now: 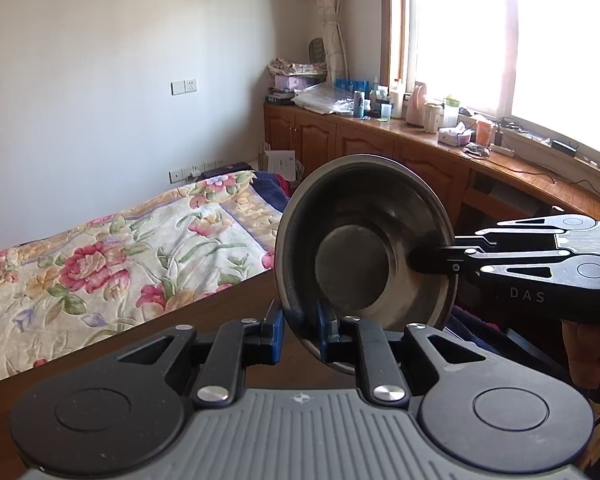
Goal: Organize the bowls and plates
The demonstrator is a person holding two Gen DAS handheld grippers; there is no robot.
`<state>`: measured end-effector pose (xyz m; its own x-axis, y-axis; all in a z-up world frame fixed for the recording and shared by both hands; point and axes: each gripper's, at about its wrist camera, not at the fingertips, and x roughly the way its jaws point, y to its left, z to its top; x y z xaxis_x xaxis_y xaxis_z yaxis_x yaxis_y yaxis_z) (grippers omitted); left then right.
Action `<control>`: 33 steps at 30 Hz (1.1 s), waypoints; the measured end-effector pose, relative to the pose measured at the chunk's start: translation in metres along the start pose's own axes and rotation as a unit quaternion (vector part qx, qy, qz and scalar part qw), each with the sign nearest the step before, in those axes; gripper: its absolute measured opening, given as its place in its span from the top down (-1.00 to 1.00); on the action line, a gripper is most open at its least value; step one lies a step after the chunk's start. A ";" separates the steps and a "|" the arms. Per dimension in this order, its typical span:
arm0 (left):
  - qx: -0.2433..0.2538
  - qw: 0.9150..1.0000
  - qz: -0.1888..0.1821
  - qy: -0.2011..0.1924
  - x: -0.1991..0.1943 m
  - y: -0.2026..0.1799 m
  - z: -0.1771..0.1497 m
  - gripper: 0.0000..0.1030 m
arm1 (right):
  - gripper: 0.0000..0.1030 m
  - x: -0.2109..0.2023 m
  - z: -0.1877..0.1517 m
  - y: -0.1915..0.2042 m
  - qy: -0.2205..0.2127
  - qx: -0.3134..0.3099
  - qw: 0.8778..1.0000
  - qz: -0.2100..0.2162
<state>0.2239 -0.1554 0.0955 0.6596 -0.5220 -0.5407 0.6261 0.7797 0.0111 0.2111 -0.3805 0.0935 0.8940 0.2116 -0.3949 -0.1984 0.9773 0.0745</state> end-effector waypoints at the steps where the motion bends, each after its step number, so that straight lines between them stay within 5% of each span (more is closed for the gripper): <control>1: 0.001 1.000 0.000 -0.002 -0.005 -0.001 -0.001 0.65 | 0.71 -0.002 0.000 0.002 -0.001 -0.002 1.000 0.000; 33: -0.004 1.000 0.005 -0.019 -0.105 -0.017 -0.066 0.70 | 0.74 -0.055 -0.028 0.063 -0.003 -0.039 0.999 0.013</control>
<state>0.1162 -0.0912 0.0961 0.6820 -0.5265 -0.5076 0.6158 0.7879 0.0100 0.1386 -0.3312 0.0945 0.8909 0.2363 -0.3879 -0.2513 0.9678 0.0123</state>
